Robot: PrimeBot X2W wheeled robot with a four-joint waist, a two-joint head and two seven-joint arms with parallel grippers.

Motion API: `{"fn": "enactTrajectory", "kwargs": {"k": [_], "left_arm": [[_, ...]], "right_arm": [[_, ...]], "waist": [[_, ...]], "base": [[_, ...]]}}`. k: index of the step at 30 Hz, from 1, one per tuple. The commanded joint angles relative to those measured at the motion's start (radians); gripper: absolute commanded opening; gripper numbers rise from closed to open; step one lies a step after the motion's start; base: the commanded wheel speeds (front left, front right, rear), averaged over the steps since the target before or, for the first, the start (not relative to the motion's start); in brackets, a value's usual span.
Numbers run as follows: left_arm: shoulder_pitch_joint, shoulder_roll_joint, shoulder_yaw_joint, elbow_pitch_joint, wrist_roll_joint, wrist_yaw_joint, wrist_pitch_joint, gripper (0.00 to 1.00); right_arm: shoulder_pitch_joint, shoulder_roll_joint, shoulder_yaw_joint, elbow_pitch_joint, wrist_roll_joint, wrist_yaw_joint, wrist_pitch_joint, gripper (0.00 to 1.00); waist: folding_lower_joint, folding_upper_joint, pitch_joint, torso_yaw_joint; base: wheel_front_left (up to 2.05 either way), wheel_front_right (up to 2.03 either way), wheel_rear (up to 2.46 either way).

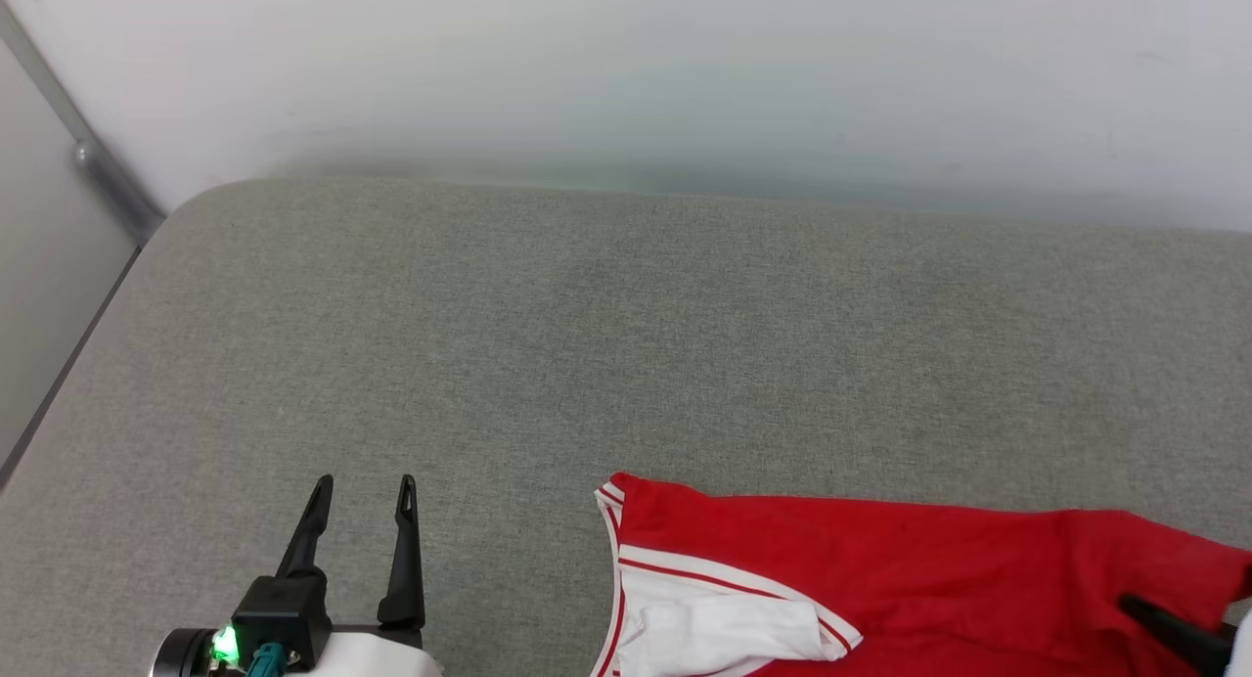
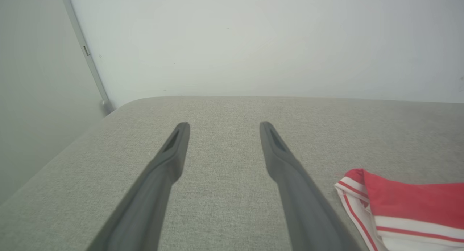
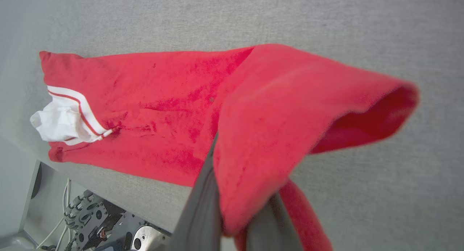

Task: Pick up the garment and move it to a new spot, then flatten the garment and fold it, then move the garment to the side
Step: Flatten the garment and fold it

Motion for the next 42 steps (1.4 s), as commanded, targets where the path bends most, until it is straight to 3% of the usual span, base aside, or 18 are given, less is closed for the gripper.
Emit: {"fn": "enactTrajectory", "kwargs": {"k": [1, 8, 15, 21, 26, 33, 34, 35, 42], "left_arm": [[0.007, -0.006, 0.002, 0.0, 0.009, -0.005, -0.002, 1.0], [-0.004, -0.015, -0.002, 0.002, 0.017, -0.018, -0.002, 1.0], [-0.03, -0.023, -0.008, 0.006, 0.018, -0.025, -0.002, 1.0], [-0.049, -0.026, -0.005, 0.012, 0.01, -0.026, -0.002, 1.0], [-0.071, -0.029, -0.016, 0.016, 0.007, -0.024, -0.002, 1.0], [-0.079, -0.029, -0.033, 0.011, -0.008, -0.012, -0.002, 1.0], [-0.075, -0.029, -0.032, 0.013, -0.011, -0.01, -0.002, 1.0], [-0.071, -0.029, -0.031, 0.015, -0.012, -0.008, -0.002, 1.0], [-0.052, -0.029, -0.024, 0.024, -0.01, -0.011, -0.002, 1.0]], "right_arm": [[0.003, 0.02, 0.016, -0.052, -0.012, 0.0, 0.019, 0.0], [-0.084, 0.083, 0.141, -0.214, -0.103, 0.0, 0.123, 0.0], [-0.249, 0.165, 0.34, -0.221, -0.183, 0.0, 0.181, 0.0], [-0.416, 0.245, 0.537, -0.14, -0.222, 0.0, 0.173, 0.0], [-0.545, 0.326, 0.687, 0.03, -0.266, 0.0, 0.131, 0.0], [-0.601, 0.34, 0.798, 0.179, -0.269, 0.0, 0.07, 0.0], [-0.614, 0.338, 0.813, 0.195, -0.257, 0.0, 0.033, 0.92], [-0.62, 0.332, 0.816, 0.195, -0.254, 0.0, 0.008, 1.0], [-0.639, 0.268, 0.809, 0.138, -0.27, 0.0, -0.166, 1.0]], "waist": [[0.0, 0.0, 0.001, -0.002], [0.0, 0.0, 0.016, -0.004], [0.0, 0.0, 0.047, 0.005], [0.0, 0.0, 0.075, 0.007], [0.0, 0.0, 0.101, 0.014], [0.0, 0.0, 0.118, 0.023], [0.0, 0.0, 0.116, 0.022], [0.0, 0.0, 0.113, 0.02], [0.0, 0.0, 0.07, 0.002]], "base": [[0.0, 0.0, 0.0], [0.0, 0.0, 0.0], [0.0, 0.0, 0.0], [0.0, 0.0, 0.0], [0.0, 0.0, 0.0], [0.0, 0.0, 0.0], [0.0, 0.0, 0.0], [0.0, 0.0, 0.0], [0.0, 0.0, 0.0]]}}
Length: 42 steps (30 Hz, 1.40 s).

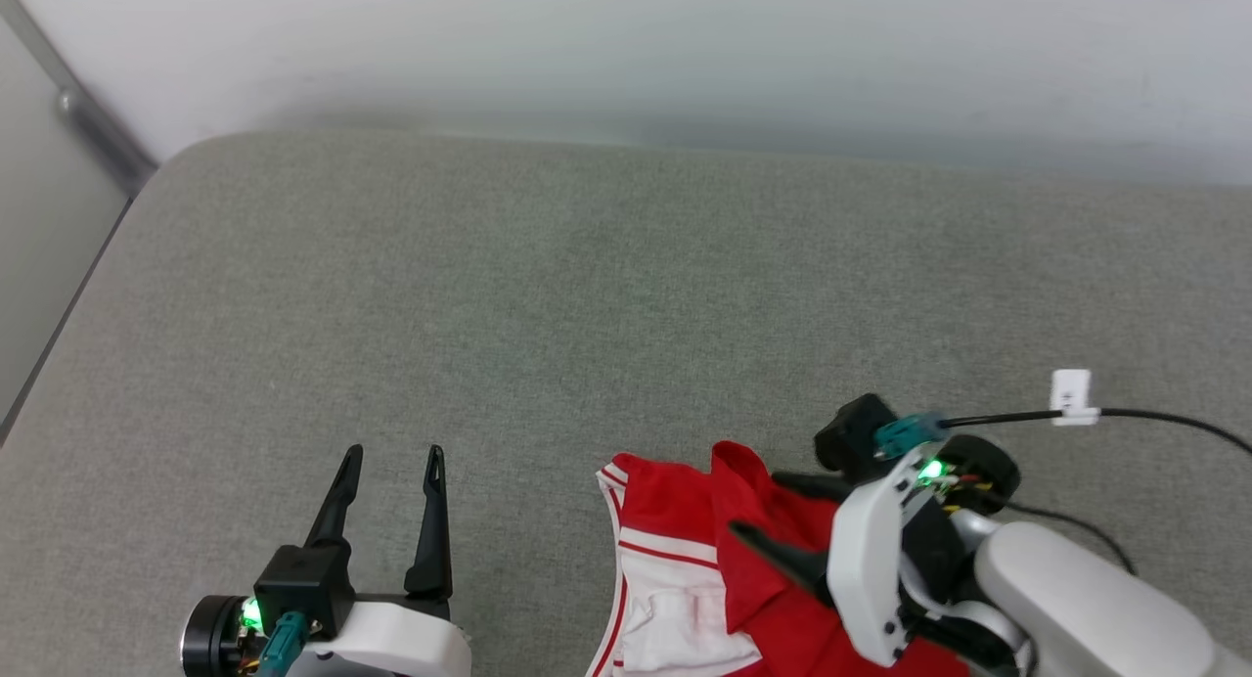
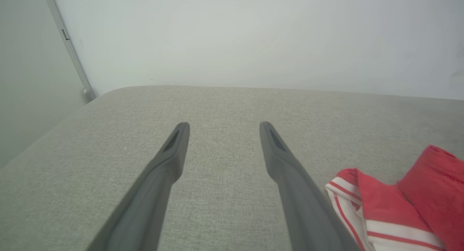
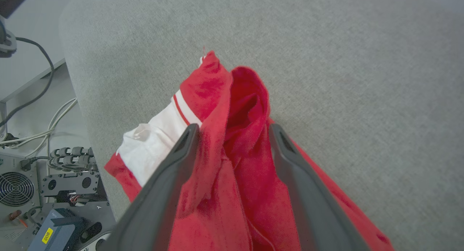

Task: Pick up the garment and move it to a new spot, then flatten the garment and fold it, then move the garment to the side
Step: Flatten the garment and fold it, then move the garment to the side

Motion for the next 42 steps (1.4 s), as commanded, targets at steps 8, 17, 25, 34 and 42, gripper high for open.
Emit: {"fn": "enactTrajectory", "kwargs": {"k": [8, 17, 25, 34, 42], "left_arm": [[0.04, -0.001, 0.006, -0.001, 0.008, -0.004, -0.002, 1.0], [0.071, -0.001, 0.013, 0.0, 0.011, -0.008, -0.002, 1.0], [0.083, -0.001, 0.02, 0.0, 0.019, -0.011, -0.002, 1.0], [0.099, -0.001, 0.019, -0.009, 0.018, -0.005, -0.002, 1.0], [0.106, -0.001, 0.022, -0.009, 0.023, -0.008, -0.002, 1.0]], "right_arm": [[0.057, -0.065, -0.241, -0.068, -0.148, 0.0, -0.28, 1.0], [0.281, 0.077, -0.666, -0.035, -0.447, 0.0, -0.56, 1.0], [0.473, 0.26, -0.892, -0.12, -0.582, 0.0, -0.618, 1.0], [0.65, 0.375, -0.985, -0.25, -0.611, 0.0, -0.619, 1.0], [0.699, 0.397, -0.998, -0.265, -0.606, 0.0, -0.619, 1.0]], "waist": [[0.0, 0.0, -0.068, -0.036], [0.0, 0.0, -0.106, -0.042], [0.0, 0.0, -0.116, -0.04], [0.0, 0.0, -0.119, -0.047], [0.0, 0.0, -0.123, -0.053]], "base": [[0.0, 0.0, 0.0], [0.0, 0.0, 0.0], [0.0, 0.0, 0.0], [0.0, 0.0, 0.0], [0.0, 0.0, 0.0]]}}
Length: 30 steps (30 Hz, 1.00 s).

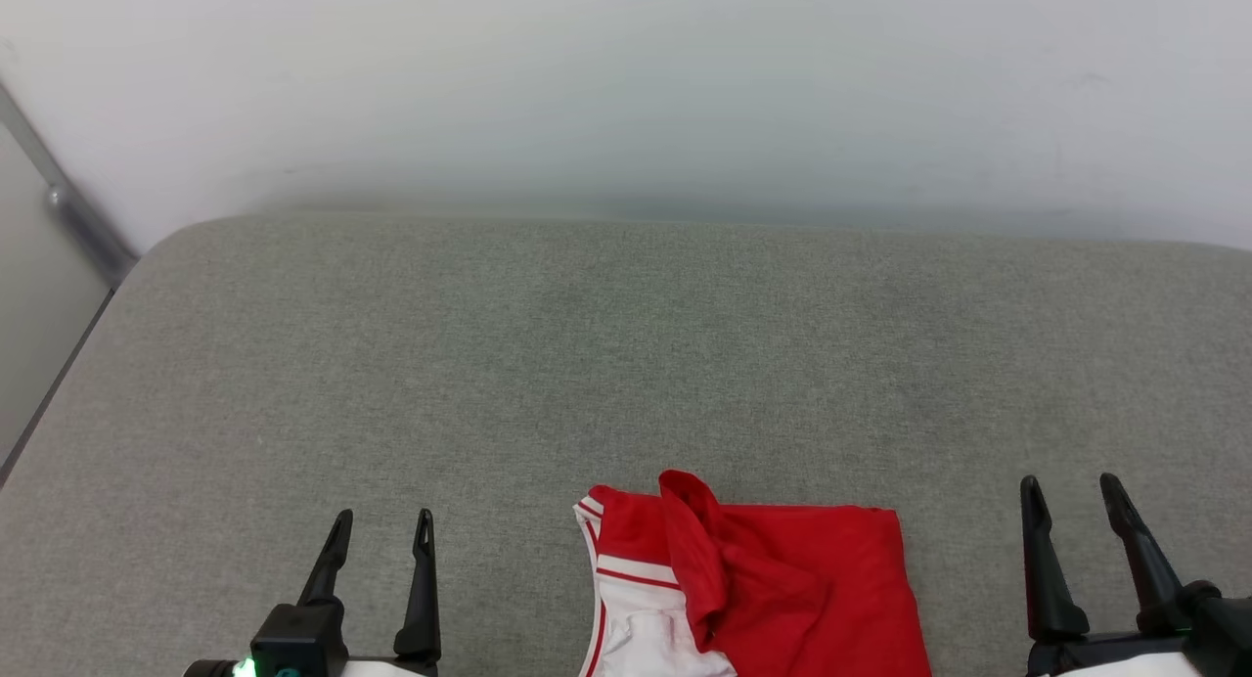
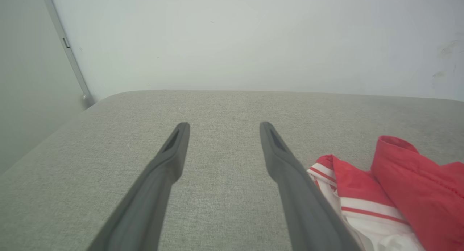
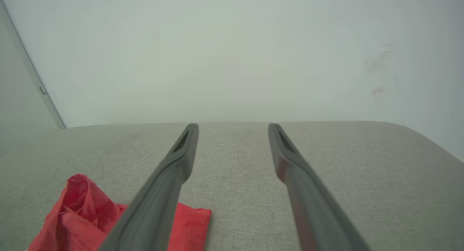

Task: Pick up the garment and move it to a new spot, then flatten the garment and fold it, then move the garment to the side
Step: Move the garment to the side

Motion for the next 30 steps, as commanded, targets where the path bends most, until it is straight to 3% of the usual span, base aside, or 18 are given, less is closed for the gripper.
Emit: {"fn": "enactTrajectory", "kwargs": {"k": [1, 7, 13, 16, 20, 21, 26, 30], "left_arm": [[0.007, -0.001, 0.001, 0.0, 0.005, -0.002, -0.002, 1.0], [-0.001, -0.001, -0.001, 0.001, 0.008, -0.004, -0.002, 1.0], [-0.016, -0.001, -0.003, 0.004, 0.01, -0.006, -0.002, 1.0], [-0.019, -0.001, -0.005, 0.002, 0.011, -0.008, -0.002, 1.0], [-0.023, -0.001, -0.005, -0.001, 0.009, -0.009, -0.002, 1.0], [-0.028, -0.001, -0.006, -0.001, 0.007, -0.01, -0.002, 1.0], [-0.046, -0.001, -0.013, -0.002, 0.001, -0.01, -0.002, 1.0], [-0.062, -0.001, -0.02, -0.003, 0.0, -0.01, -0.002, 1.0]], "right_arm": [[0.004, 0.006, -0.007, -0.009, 0.008, 0.0, -0.003, 1.0], [-0.11, -0.016, -0.034, -0.054, -0.007, 0.0, -0.003, 1.0], [-0.288, -0.168, 0.011, -0.039, 0.003, 0.0, 0.04, 1.0], [-0.362, -0.268, 0.091, -0.018, 0.065, 0.0, 0.184, 1.0], [-0.433, -0.384, 0.201, -0.003, 0.229, 0.0, 0.459, 1.0], [-0.446, -0.448, 0.257, 0.007, 0.375, 0.0, 0.675, 1.0], [-0.401, -0.514, 0.302, 0.034, 0.601, 0.0, 0.978, 1.0], [-0.374, -0.52, 0.306, 0.047, 0.702, 0.0, 1.088, 1.0]], "waist": [[0.0001, -0.0001, 0.001, -0.001], [0.0001, -0.0001, 0.006, -0.001], [0.0001, -0.0001, 0.012, 0.001], [0.0001, -0.0001, 0.019, 0.005], [0.0001, -0.0001, 0.032, 0.008], [0.0001, -0.0001, 0.043, 0.012], [0.0001, -0.0001, 0.069, 0.024], [0.0001, -0.0001, 0.091, 0.034]], "base": [[0.0, 0.0, 0.0], [0.0, 0.0, 0.0], [0.0, 0.0, 0.0], [0.0, 0.0, 0.0], [0.0, 0.0, 0.0], [0.0, 0.0, 0.0], [0.0, 0.0, 0.0], [0.0, 0.0, 0.0]]}}
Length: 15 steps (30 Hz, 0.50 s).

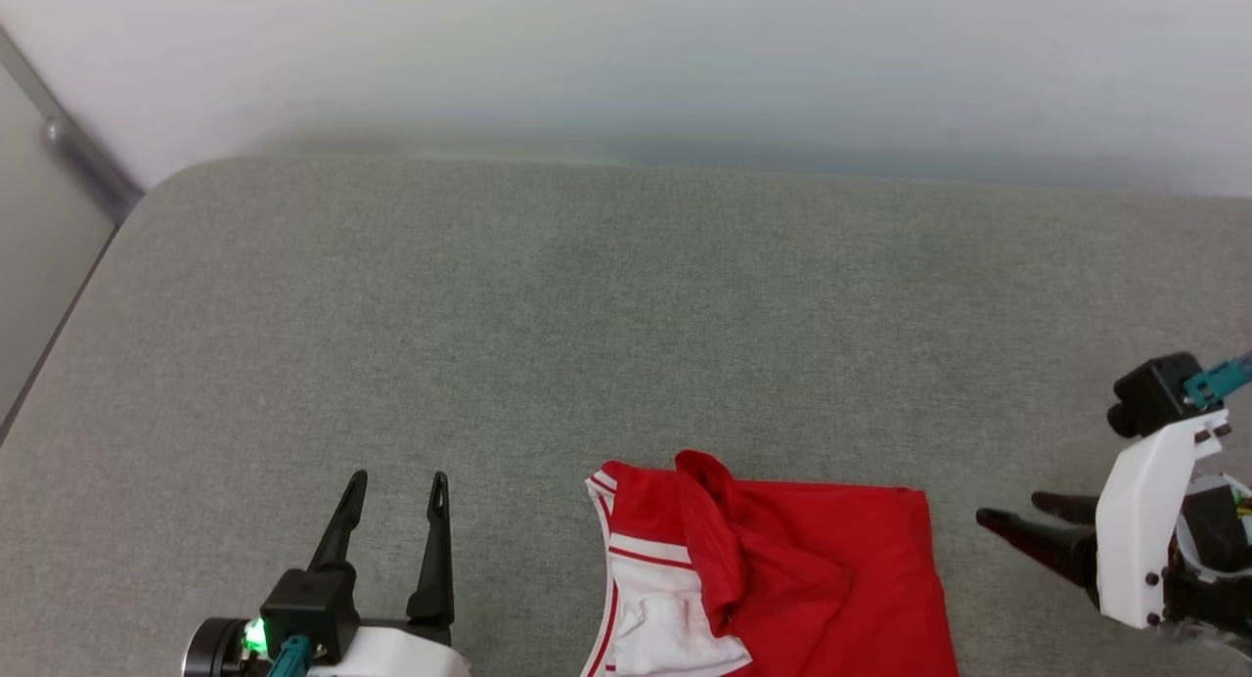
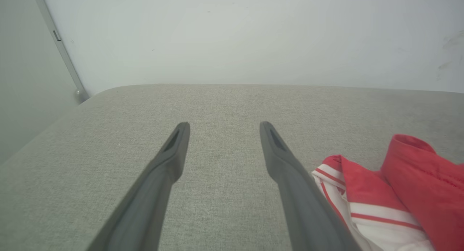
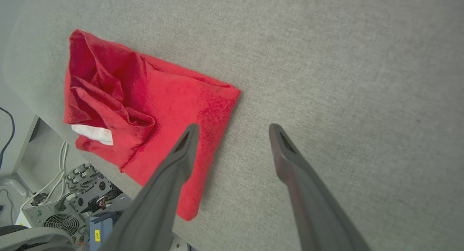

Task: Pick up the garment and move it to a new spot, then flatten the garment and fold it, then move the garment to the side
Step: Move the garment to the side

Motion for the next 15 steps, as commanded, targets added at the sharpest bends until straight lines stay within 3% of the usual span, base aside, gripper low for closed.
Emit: {"fn": "enactTrajectory", "kwargs": {"k": [1, 15], "left_arm": [[-0.018, -0.001, -0.003, -0.002, -0.001, 0.0, -0.002, 1.0], [-0.089, -0.001, -0.042, -0.013, -0.018, 0.004, -0.002, 1.0]], "right_arm": [[0.009, 0.002, 0.001, 0.001, 0.01, 0.0, 0.009, 1.0], [0.059, 0.111, 0.11, 0.118, 0.077, 0.0, -0.014, 1.0]], "waist": [[-0.0001, 0.0, 0.014, 0.01], [-0.0001, 0.0, 0.123, 0.066]], "base": [[0.0, 0.0, 0.0], [0.0, 0.0, 0.0]]}}
